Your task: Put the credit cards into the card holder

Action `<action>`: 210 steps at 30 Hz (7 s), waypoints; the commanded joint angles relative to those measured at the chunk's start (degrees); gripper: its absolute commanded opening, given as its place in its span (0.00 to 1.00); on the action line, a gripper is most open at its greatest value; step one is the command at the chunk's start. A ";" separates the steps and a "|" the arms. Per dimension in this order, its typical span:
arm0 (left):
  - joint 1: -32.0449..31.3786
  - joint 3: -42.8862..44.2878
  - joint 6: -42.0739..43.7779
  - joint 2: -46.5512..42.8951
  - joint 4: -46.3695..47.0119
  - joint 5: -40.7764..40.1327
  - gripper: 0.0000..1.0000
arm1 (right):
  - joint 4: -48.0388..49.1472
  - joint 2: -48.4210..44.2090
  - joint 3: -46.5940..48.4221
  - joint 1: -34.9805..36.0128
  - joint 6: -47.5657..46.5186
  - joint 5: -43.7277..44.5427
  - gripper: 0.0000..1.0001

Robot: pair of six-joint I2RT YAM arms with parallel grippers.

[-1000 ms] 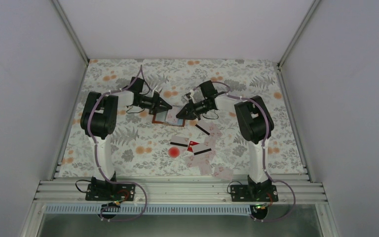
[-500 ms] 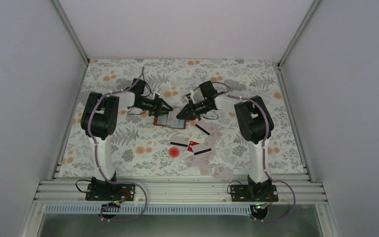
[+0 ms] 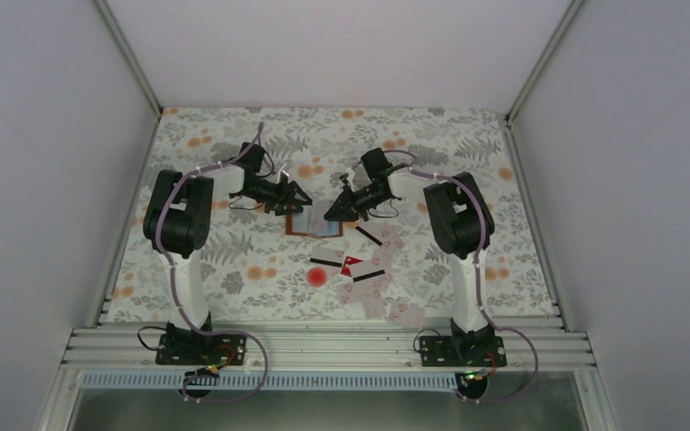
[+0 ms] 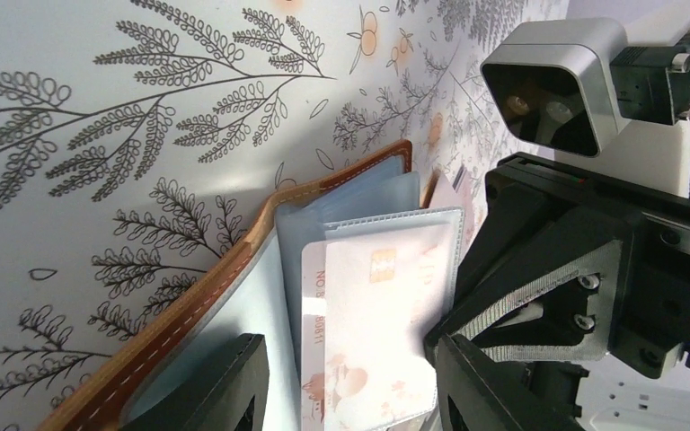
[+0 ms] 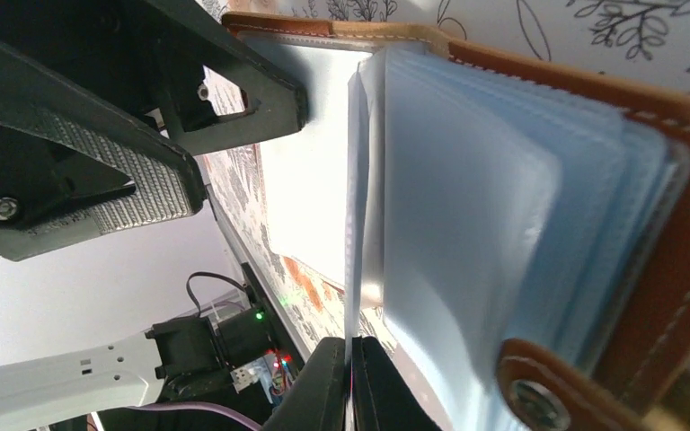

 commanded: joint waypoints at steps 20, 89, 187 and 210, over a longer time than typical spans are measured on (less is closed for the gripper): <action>-0.94 -1.62 3.56 -2.20 -2.43 -3.21 0.24 | -3.24 3.26 8.72 4.62 0.04 -0.35 0.20; -1.53 4.03 3.38 -19.01 -8.77 -16.61 0.38 | -9.83 2.65 14.65 5.80 -5.17 4.95 0.35; -13.10 7.69 7.69 -9.05 -16.57 -30.71 0.34 | -18.57 -13.74 -4.00 6.83 -51.18 56.96 0.80; -13.13 7.75 7.78 -9.12 -16.58 -29.55 0.34 | -18.57 -10.88 -4.99 5.20 -50.92 53.03 0.73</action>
